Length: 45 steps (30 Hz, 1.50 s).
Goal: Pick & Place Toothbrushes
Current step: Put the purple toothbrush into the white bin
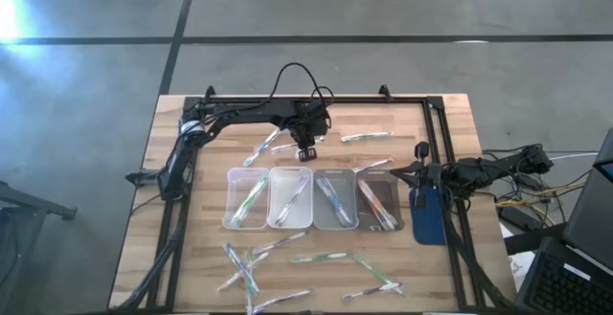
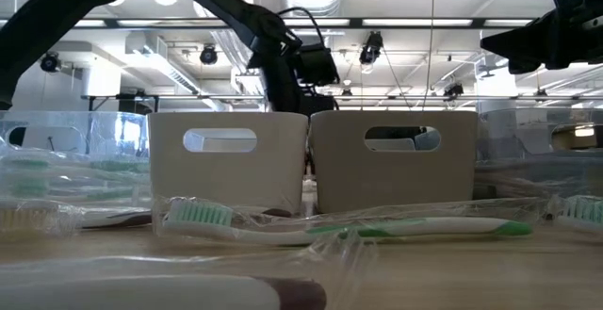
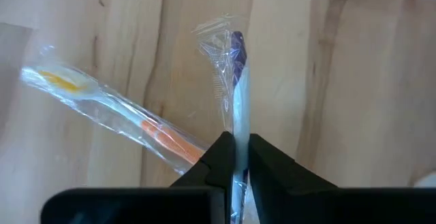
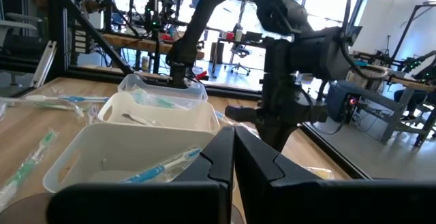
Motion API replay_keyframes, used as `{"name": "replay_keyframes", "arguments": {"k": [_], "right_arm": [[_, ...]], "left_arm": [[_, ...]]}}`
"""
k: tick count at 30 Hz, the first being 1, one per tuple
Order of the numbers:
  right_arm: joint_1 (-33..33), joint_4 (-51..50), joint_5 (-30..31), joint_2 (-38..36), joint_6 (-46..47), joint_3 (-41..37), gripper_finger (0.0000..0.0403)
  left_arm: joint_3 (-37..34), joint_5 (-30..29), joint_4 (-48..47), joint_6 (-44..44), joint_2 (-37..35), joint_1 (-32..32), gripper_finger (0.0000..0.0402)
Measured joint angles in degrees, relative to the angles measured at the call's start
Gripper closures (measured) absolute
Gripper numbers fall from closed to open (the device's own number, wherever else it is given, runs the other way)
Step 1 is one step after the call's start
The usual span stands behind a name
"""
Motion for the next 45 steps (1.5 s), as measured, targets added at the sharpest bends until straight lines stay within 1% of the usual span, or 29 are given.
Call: {"name": "replay_keyframes", "arguments": {"k": [11,18,26,30,34,37,39,45], "right_arm": [[0.0,0.0,0.0,0.0,0.0,0.0,0.0394],[0.0,0.0,0.0,0.0,0.0,0.0,0.0394],[0.0,0.0,0.0,0.0,0.0,0.0,0.0394],[0.0,0.0,0.0,0.0,0.0,0.0,0.0394],[0.0,0.0,0.0,0.0,0.0,0.0,0.0394],[0.0,0.0,0.0,0.0,0.0,0.0,0.0394],[0.0,0.0,0.0,0.0,0.0,0.0,0.0394],[0.0,0.0,0.0,0.0,0.0,0.0,0.0394]], "left_arm": [[7.6,0.0,-5.7,1.1,-0.1,-0.7,0.0365],[11.5,0.0,-8.1,3.0,-0.6,-2.6,0.0370],[12.9,0.0,-9.1,3.8,-3.5,-6.6,0.0367],[12.9,-0.1,-10.0,6.9,-5.2,-9.4,0.0370],[13.0,-2.2,-11.2,10.1,-7.6,-12.6,0.0368],[12.9,-4.2,-11.9,13.6,-9.6,-15.0,0.0369],[12.9,-5.4,-13.3,17.7,-11.1,-16.7,0.0370],[12.8,-8.2,-16.5,40.6,-14.5,-22.3,0.0367]]}}
